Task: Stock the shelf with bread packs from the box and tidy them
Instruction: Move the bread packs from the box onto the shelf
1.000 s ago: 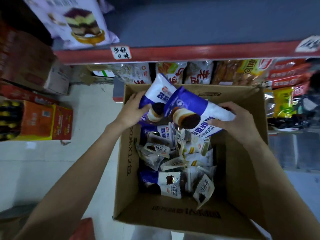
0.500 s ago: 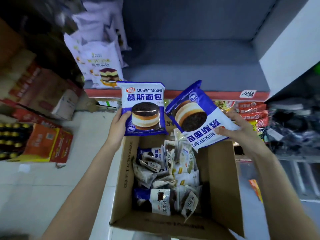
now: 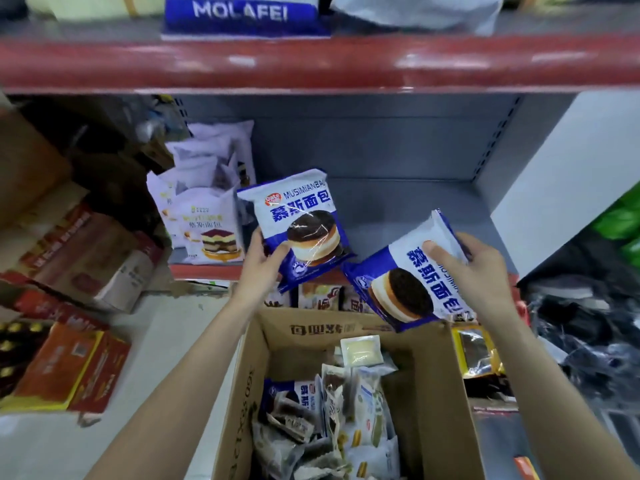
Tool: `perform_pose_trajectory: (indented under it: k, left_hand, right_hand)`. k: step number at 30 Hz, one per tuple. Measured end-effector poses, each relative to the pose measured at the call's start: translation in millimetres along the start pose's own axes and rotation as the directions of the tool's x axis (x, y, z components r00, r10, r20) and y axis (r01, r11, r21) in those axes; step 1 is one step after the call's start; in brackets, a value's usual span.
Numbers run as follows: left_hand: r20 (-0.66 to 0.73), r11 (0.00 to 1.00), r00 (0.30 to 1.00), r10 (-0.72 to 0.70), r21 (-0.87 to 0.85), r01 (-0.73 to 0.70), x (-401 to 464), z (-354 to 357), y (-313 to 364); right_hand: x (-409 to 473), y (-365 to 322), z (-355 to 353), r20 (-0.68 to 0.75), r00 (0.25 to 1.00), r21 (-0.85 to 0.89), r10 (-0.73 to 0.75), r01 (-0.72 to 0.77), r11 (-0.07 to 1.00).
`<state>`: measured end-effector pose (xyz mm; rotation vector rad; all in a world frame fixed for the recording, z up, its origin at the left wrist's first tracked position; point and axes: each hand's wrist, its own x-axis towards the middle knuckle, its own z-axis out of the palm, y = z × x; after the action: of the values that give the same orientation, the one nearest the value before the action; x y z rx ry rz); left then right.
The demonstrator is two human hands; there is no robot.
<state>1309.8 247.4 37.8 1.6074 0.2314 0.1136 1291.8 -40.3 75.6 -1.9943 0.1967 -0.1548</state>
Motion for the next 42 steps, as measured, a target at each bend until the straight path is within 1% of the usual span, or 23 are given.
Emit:
perform_pose_trajectory:
  k: [2, 4, 6, 7, 9, 11, 13, 14, 15, 16, 19, 20, 22, 24, 26, 27, 31, 33, 34, 36, 37, 40, 42]
  left_hand:
    - [0.038, 0.998, 0.998, 0.052, 0.043, -0.054, 25.9, 15.0, 2.9]
    - [0.033, 0.985, 0.991, 0.13, 0.113, -0.133, 55.7, 26.4, -1.2]
    - [0.029, 0.95, 0.976, 0.217, 0.224, -0.218, 85.9, 33.2, -11.9]
    - [0.034, 0.922, 0.965, 0.262, 0.288, -0.26, 100.9, 34.9, -20.7]
    - [0.03, 0.863, 0.954, 0.298, 0.418, -0.283, 127.7, 35.8, -37.2]
    - [-0.022, 0.824, 0.957, 0.288, 0.516, -0.236, 147.9, 36.0, -49.9]
    - [-0.053, 0.782, 0.956, 0.289, 0.589, -0.204, 167.3, 39.1, -57.2]
    - [-0.077, 0.79, 0.962, 0.263, 0.59, -0.169, 178.3, 41.6, -59.3]
    - [-0.108, 0.818, 0.968, 0.228, 0.56, -0.13, 189.2, 44.9, -58.6]
    - [-0.14, 0.85, 0.97, 0.199, 0.517, -0.1, 202.2, 47.4, -57.8]
    - [-0.214, 0.889, 0.949, 0.23, 0.442, -0.116, 239.3, 51.0, -56.2]
    - [-0.247, 0.89, 0.938, 0.245, 0.441, -0.116, 248.5, 51.1, -54.2]
    - [-0.323, 0.903, 0.919, 0.224, 0.423, -0.071, 261.3, 50.6, -48.2]
    - [-0.386, 0.925, 0.907, 0.171, 0.379, -0.013, 264.6, 49.6, -41.1]
    - [-0.384, 0.955, 0.911, 0.151, 0.294, -0.035, 259.4, 47.4, -34.6]
    - [-0.357, 0.971, 0.923, 0.148, 0.23, -0.066, 253.6, 46.3, -32.6]
    - [-0.233, 0.989, 0.961, 0.151, 0.027, -0.149, 219.1, 44.0, -30.7]
    - [-0.197, 0.982, 0.962, 0.188, 0.006, -0.19, 208.6, 44.4, -33.2]
    - [-0.183, 0.977, 0.96, 0.213, 0.032, -0.21, 205.6, 44.1, -35.3]
    - [-0.169, 0.964, 0.952, 0.254, 0.125, -0.235, 200.9, 42.8, -40.6]
    - [-0.157, 0.95, 0.947, 0.28, 0.186, -0.25, 199.8, 41.4, -44.2]
    - [-0.133, 0.897, 0.94, 0.315, 0.364, -0.25, 195.1, 34.5, -52.7]
    - [-0.121, 0.883, 0.946, 0.3, 0.41, -0.227, 190.9, 31.7, -53.9]
  right_hand:
    - [19.2, -7.9, 5.1, -0.006, 0.993, -0.076, -0.115, 0.114, 0.991]
    - [41.9, -17.2, 11.4, -0.057, 0.972, -0.064, -0.227, 0.224, 0.973]
    - [66.7, -23.6, 19.9, -0.099, 0.93, -0.06, -0.354, 0.349, 0.935]
    - [79.6, -23.3, 25.7, -0.085, 0.904, -0.114, -0.418, 0.408, 0.906]
    - [106.3, -14.4, 41.1, 0.018, 0.86, -0.292, -0.511, 0.493, 0.82]
    - [126.0, -4.2, 55.9, 0.132, 0.815, -0.447, -0.564, 0.557, 0.7]
    - [138.9, 4.2, 68.9, 0.18, 0.758, -0.553, -0.626, 0.605, 0.573]
    - [144.4, 6.5, 74.4, 0.204, 0.725, -0.61, -0.658, 0.62, 0.494]
    - [148.9, 7.9, 78.8, 0.246, 0.7, -0.663, -0.67, 0.626, 0.411]
    - [153.2, 7.4, 81.3, 0.313, 0.701, -0.697, -0.641, 0.628, 0.346]
    - [160.2, -4.8, 79.2, 0.471, 0.767, -0.754, -0.436, 0.607, 0.252]
    - [161.5, -8.2, 79.6, 0.482, 0.776, -0.758, -0.407, 0.602, 0.251]
    - [163.5, -15.8, 84.0, 0.447, 0.771, -0.74, -0.453, 0.604, 0.296]
    - [167.2, -25.6, 90.8, 0.394, 0.763, -0.669, -0.511, 0.62, 0.41]
    - [175.4, -33.6, 101.0, 0.358, 0.778, -0.552, -0.516, 0.622, 0.556]
    - [180.3, -37.8, 106.5, 0.353, 0.776, -0.499, -0.522, 0.629, 0.596]
    - [208.3, -52.2, 142.3, 0.422, 0.714, -0.472, -0.558, 0.699, 0.537]
    - [221.5, -60.5, 167.7, 0.391, 0.716, -0.456, -0.578, 0.696, 0.554]
    - [226.8, -63.0, 180.4, 0.344, 0.72, -0.496, -0.603, 0.684, 0.534]
    - [231.7, -59.9, 202.4, 0.224, 0.731, -0.658, -0.645, 0.601, 0.453]
    - [230.1, -55.6, 208.8, 0.163, 0.74, -0.701, -0.653, 0.552, 0.451]
    - [212.7, -32.4, 214.6, -0.015, 0.77, -0.651, -0.638, 0.477, 0.591]
    - [196.5, -15.1, 212.7, -0.067, 0.778, -0.58, -0.624, 0.479, 0.659]
